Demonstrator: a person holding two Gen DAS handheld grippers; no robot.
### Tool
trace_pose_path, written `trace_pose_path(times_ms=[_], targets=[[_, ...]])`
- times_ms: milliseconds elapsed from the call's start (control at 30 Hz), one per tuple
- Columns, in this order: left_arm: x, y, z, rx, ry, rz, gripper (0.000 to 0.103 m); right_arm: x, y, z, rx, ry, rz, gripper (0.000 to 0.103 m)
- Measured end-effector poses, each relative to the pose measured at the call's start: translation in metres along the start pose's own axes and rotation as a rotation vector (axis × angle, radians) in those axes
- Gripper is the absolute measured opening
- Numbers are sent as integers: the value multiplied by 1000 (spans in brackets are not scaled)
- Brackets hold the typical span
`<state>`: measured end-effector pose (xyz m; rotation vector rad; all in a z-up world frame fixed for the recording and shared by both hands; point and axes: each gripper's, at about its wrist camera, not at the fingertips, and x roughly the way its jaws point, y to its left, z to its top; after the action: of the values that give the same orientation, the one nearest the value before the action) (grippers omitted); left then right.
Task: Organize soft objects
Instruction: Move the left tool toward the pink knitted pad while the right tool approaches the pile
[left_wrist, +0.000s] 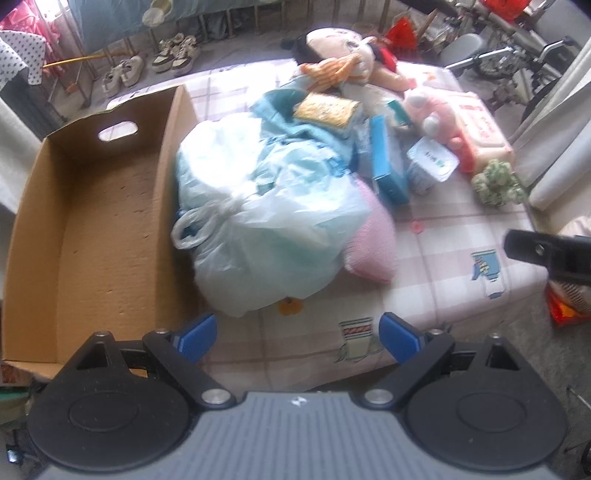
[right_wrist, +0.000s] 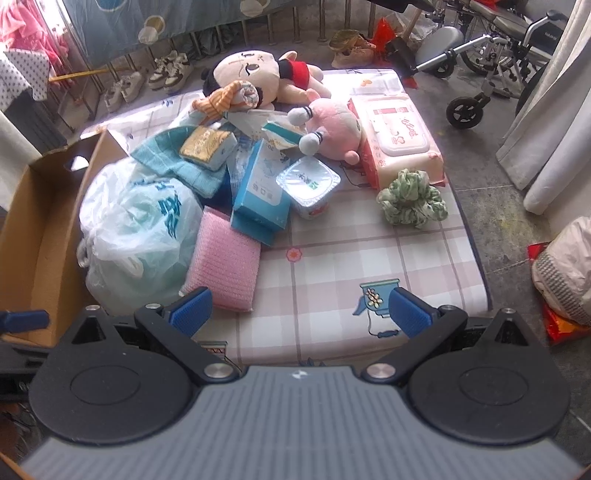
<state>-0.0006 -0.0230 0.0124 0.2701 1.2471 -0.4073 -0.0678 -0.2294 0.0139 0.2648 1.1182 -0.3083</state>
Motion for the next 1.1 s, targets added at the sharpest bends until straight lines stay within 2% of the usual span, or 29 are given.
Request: trace_pose_path(times_ms=[233,367,600,667,800,867,1033,1100], targets=[[18,-17,3,-18,-27,-44,95,24,-15,21,35,9,143,102],[42,-32,5,-24,-31,-22,94,59,-19,32,-9,41,237,102],[89,-72,9,40,-23,38,88,125,-24,48,-126,123,398,100],[99,-82,11,52,-18,46,85,143,-26,50,-143,159,439,96],[111,-95,16,50,-9,62,76,172,-30,52,-148,234,518,81],[112,-99,20,48,-14,63,76,182,-32,54,-147,262,546,77],[113,-112,31,97,-15,84,76,198,-34,58,-158,300,586,52],[115,-115,35,113,-13,95,76,203,-34,59,-151,311,602,50]])
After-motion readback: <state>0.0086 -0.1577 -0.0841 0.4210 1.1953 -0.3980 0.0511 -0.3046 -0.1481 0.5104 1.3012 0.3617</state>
